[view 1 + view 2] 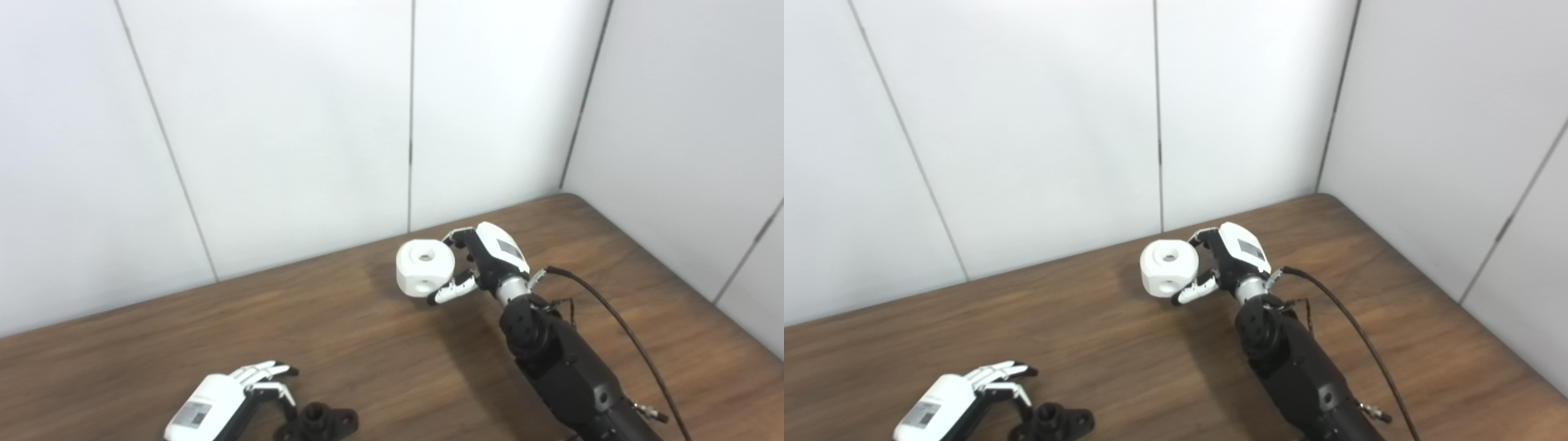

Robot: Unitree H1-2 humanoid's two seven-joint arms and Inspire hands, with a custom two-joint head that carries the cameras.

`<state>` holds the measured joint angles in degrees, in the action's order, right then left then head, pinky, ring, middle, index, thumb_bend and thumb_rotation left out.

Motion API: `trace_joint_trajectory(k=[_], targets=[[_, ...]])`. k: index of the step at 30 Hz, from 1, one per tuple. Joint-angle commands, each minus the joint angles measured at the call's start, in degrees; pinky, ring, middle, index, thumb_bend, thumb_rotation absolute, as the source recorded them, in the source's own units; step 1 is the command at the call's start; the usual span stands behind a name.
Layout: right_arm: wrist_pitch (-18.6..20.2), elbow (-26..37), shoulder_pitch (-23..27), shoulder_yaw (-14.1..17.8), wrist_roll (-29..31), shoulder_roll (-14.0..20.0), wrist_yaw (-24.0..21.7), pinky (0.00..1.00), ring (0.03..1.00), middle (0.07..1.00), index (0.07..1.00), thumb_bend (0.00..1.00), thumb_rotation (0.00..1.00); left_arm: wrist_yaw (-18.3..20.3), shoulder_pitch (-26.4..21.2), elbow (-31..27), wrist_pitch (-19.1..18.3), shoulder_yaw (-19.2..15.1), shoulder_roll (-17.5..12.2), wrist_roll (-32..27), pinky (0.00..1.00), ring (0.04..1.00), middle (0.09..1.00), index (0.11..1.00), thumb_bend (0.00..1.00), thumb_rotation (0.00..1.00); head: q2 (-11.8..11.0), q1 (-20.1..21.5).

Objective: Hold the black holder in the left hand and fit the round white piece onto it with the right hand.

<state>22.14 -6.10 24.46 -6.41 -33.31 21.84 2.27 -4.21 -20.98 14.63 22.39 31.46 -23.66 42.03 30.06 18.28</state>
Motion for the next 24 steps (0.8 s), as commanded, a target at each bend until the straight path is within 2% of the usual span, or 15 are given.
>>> trace_joint_trajectory(k=[1, 11, 20, 24], targets=[[0.0, 3.1, 2.6, 0.3, -0.4, 0.4, -0.1, 0.68, 0.794, 0.774, 0.481, 0.52, 0.14, 4.9, 2.8, 3.6, -4.6, 1.5, -1.8, 5.3, 0.83, 0.866, 0.831, 0.485, 0.52, 0.05, 0.1, -0.1], [1.0, 9.1, 1.0, -1.5, -0.7, -1.1, -4.0, 0.65, 0.784, 0.775, 0.48, 0.52, 0.13, 4.9, 2.5, 4.8, -5.4, 1.8, -1.0, 5.4, 0.87, 0.888, 0.845, 0.485, 0.52, 0.05, 1.3, -3.5], [2.0, 16.9, -0.8, -3.6, -0.5, -1.8, -9.5, 0.64, 0.777, 0.775, 0.481, 0.52, 0.13, 4.8, 1.8, 4.9, -6.1, 2.0, -0.4, 6.1, 0.87, 0.892, 0.844, 0.485, 0.52, 0.06, 2.5, -7.5], [1.8, 20.0, -1.6, -4.4, -0.6, -2.2, -11.5, 0.66, 0.782, 0.775, 0.481, 0.52, 0.13, 6.1, 1.6, 4.3, -7.2, 1.9, -0.1, 6.0, 0.89, 0.902, 0.849, 0.485, 0.52, 0.06, 3.0, -9.3]])
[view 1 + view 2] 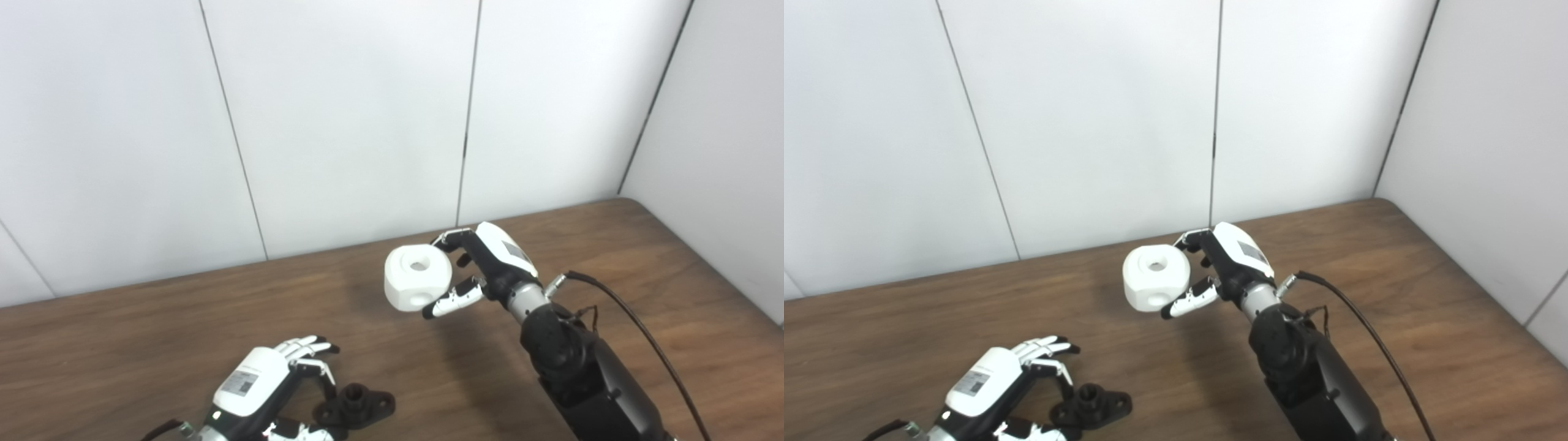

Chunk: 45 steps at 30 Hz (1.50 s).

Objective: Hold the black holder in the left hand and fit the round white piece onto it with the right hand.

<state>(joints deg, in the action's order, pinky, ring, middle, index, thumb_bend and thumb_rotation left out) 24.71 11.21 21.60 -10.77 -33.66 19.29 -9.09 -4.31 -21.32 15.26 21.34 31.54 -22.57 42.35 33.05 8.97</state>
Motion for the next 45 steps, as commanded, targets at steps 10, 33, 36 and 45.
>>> trace_joint_trajectory(k=[10, 33, 36, 45], targets=[[-0.2, 8.5, -0.3, -1.9, -0.9, -1.2, -3.9, 0.65, 0.774, 0.765, 0.481, 0.52, 0.13, 6.8, 1.7, 3.1, -7.1, 1.7, -0.5, 5.5, 0.9, 0.912, 0.858, 0.485, 0.52, 0.06, 1.4, -2.9], [-0.5, 12.7, -3.7, -5.9, -2.5, -2.4, -11.1, 0.69, 0.798, 0.781, 0.48, 0.52, 0.13, 9.8, 1.7, -0.1, -10.4, 1.8, -0.2, 5.8, 0.94, 0.925, 0.865, 0.486, 0.52, 0.06, 3.5, -5.3], [-1.0, 12.8, -4.2, -6.1, -2.7, -2.4, -11.2, 0.71, 0.797, 0.776, 0.48, 0.52, 0.13, 9.8, 1.7, -0.2, -10.4, 1.7, -0.1, 5.7, 0.94, 0.921, 0.864, 0.486, 0.52, 0.06, 3.9, -5.5], [-2.1, 12.3, -5.1, -6.6, -2.8, -2.2, -11.4, 0.69, 0.763, 0.769, 0.48, 0.52, 0.13, 10.2, 2.0, -1.2, -10.9, 1.8, -0.2, 5.7, 0.93, 0.919, 0.86, 0.486, 0.52, 0.06, 4.4, -5.4]])
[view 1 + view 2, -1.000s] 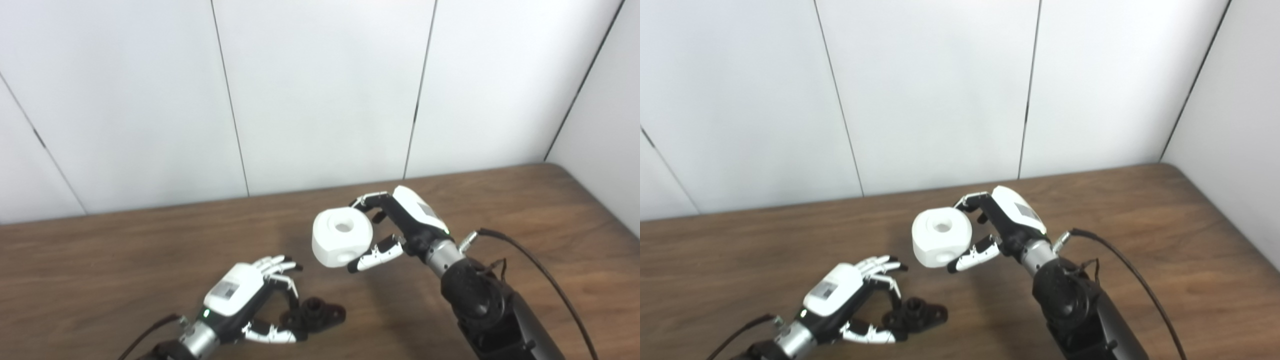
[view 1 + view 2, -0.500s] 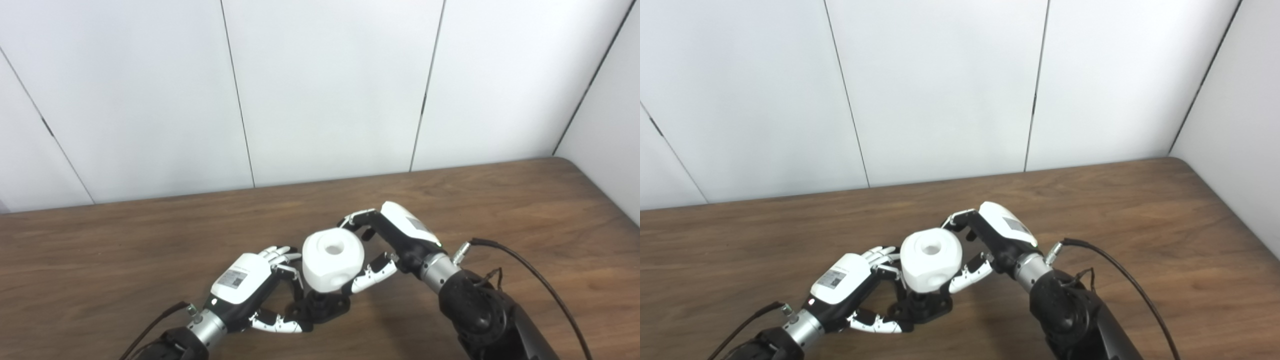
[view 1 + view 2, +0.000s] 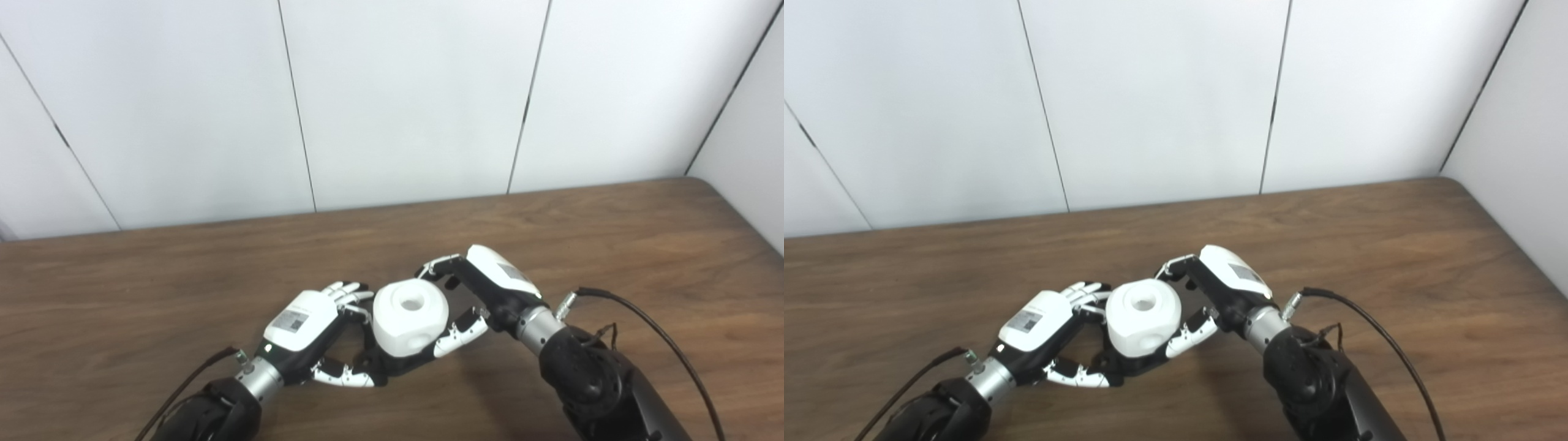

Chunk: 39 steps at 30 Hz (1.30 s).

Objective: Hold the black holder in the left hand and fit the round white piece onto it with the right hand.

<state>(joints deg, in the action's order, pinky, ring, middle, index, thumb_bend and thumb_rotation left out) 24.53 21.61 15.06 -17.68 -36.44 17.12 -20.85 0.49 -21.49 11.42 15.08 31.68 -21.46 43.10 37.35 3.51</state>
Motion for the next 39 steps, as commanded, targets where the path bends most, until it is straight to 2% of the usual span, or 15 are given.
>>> trace_joint_trajectory(k=[1, 11, 22, 33, 39], targets=[[-2.0, 1.8, 1.4, 0.3, 0.0, 0.0, 0.4, 0.7, 0.764, 0.769, 0.48, 0.52, 0.13, 5.5, 2.2, 2.5, -4.8, 1.7, -1.2, 4.9, 0.93, 0.92, 0.861, 0.485, 0.52, 0.06, 0.2, -0.1], [-3.0, -0.1, 1.7, -0.8, -0.3, 0.5, 0.0, 0.72, 0.779, 0.772, 0.481, 0.52, 0.13, 5.2, 2.3, 2.3, -4.9, 1.9, -0.7, 5.2, 0.91, 0.915, 0.86, 0.485, 0.52, 0.06, 0.4, -0.2], [-3.7, -2.0, 2.9, -1.9, -1.2, 0.2, -0.1, 0.69, 0.768, 0.772, 0.481, 0.52, 0.13, 5.4, 2.2, 2.3, -4.8, 2.0, -0.3, 5.0, 0.89, 0.916, 0.865, 0.485, 0.52, 0.06, 0.5, -0.4], [-3.8, -3.8, 3.5, -2.1, -1.7, 0.3, -0.6, 0.66, 0.764, 0.771, 0.481, 0.52, 0.13, 5.7, 2.5, 1.8, -5.0, 2.0, -0.2, 4.4, 0.91, 0.921, 0.864, 0.485, 0.52, 0.06, 1.0, -0.8], [-3.7, -3.7, 4.0, -2.3, -2.0, 0.6, -1.2, 0.68, 0.767, 0.77, 0.481, 0.52, 0.13, 5.9, 2.4, 1.7, -5.0, 2.1, -0.4, 4.4, 0.9, 0.924, 0.87, 0.485, 0.52, 0.06, 1.0, -0.8]])
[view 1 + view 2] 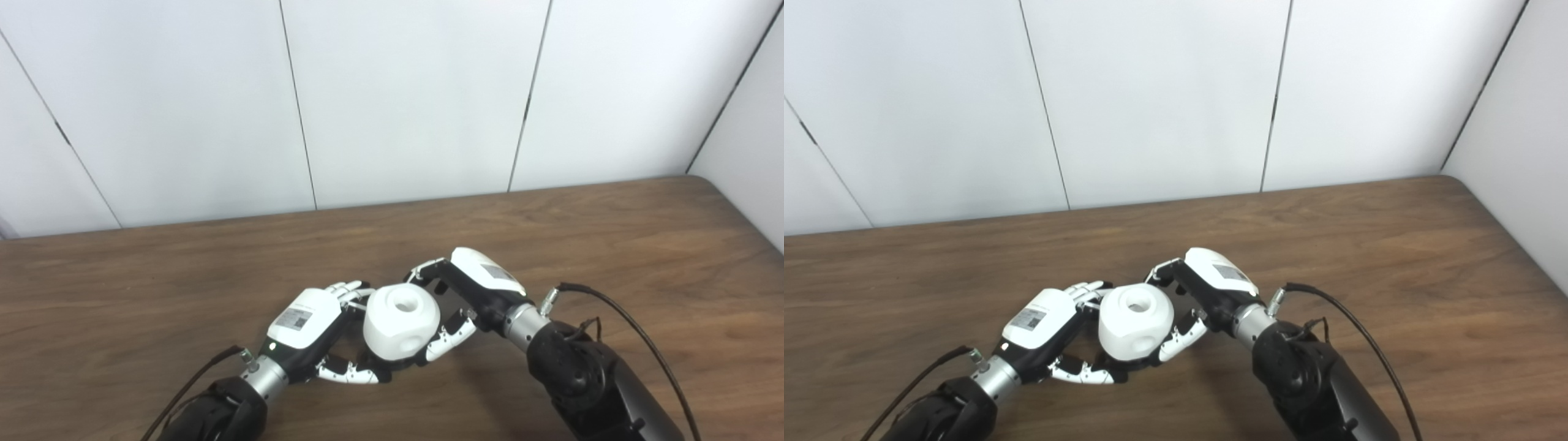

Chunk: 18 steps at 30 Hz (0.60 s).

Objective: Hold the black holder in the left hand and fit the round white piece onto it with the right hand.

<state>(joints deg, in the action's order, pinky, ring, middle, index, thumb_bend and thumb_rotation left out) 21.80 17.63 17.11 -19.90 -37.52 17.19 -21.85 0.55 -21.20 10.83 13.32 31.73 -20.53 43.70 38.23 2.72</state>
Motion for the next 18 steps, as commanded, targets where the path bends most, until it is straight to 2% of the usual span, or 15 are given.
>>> trace_joint_trajectory(k=[1, 5, 6, 7, 9, 18], targets=[[-1.1, 0.3, 2.0, -0.1, -0.9, 0.6, -0.3, 0.68, 0.766, 0.768, 0.481, 0.52, 0.13, 6.0, 2.1, 2.1, -3.4, 2.0, -1.3, 3.8, 0.91, 0.926, 0.871, 0.485, 0.52, 0.06, 0.1, 0.0], [-2.0, 0.4, 2.4, 0.2, -0.2, 1.3, -0.9, 0.69, 0.769, 0.772, 0.493, 0.52, 0.15, 5.9, 2.0, 2.3, -3.3, 2.0, -1.1, 3.5, 0.91, 0.925, 0.867, 0.485, 0.52, 0.06, 0.0, 0.2], [-2.3, 0.5, 2.6, 0.2, -0.2, 1.6, -1.1, 0.69, 0.773, 0.779, 0.588, 0.66, 0.19, 5.9, 2.0, 2.3, -3.2, 2.0, -1.1, 3.5, 0.9, 0.923, 0.864, 0.485, 0.52, 0.06, 0.0, 0.2], [-2.4, 0.5, 2.7, 0.2, -0.3, 1.8, -1.3, 0.69, 0.777, 0.786, 0.659, 0.73, 0.22, 5.8, 2.0, 2.4, -3.2, 2.0, -1.1, 3.5, 0.9, 0.922, 0.864, 0.485, 0.52, 0.06, 0.0, 0.2], [-2.2, 1.0, 2.9, 0.3, -0.3, 2.3, -2.0, 0.68, 0.78, 0.796, 0.733, 0.8, 0.26, 5.8, 1.9, 2.4, -3.2, 2.0, -1.1, 3.6, 0.9, 0.92, 0.864, 0.485, 0.52, 0.06, 0.2, 0.2], [-1.7, 1.6, 3.1, 0.8, -0.1, 3.3, -3.8, 0.69, 0.793, 0.819, 0.757, 0.84, 0.28, 5.4, 2.0, 2.3, -3.1, 1.9, -1.1, 3.6, 0.89, 0.915, 0.862, 0.484, 0.52, 0.06, 0.4, 0.2]])
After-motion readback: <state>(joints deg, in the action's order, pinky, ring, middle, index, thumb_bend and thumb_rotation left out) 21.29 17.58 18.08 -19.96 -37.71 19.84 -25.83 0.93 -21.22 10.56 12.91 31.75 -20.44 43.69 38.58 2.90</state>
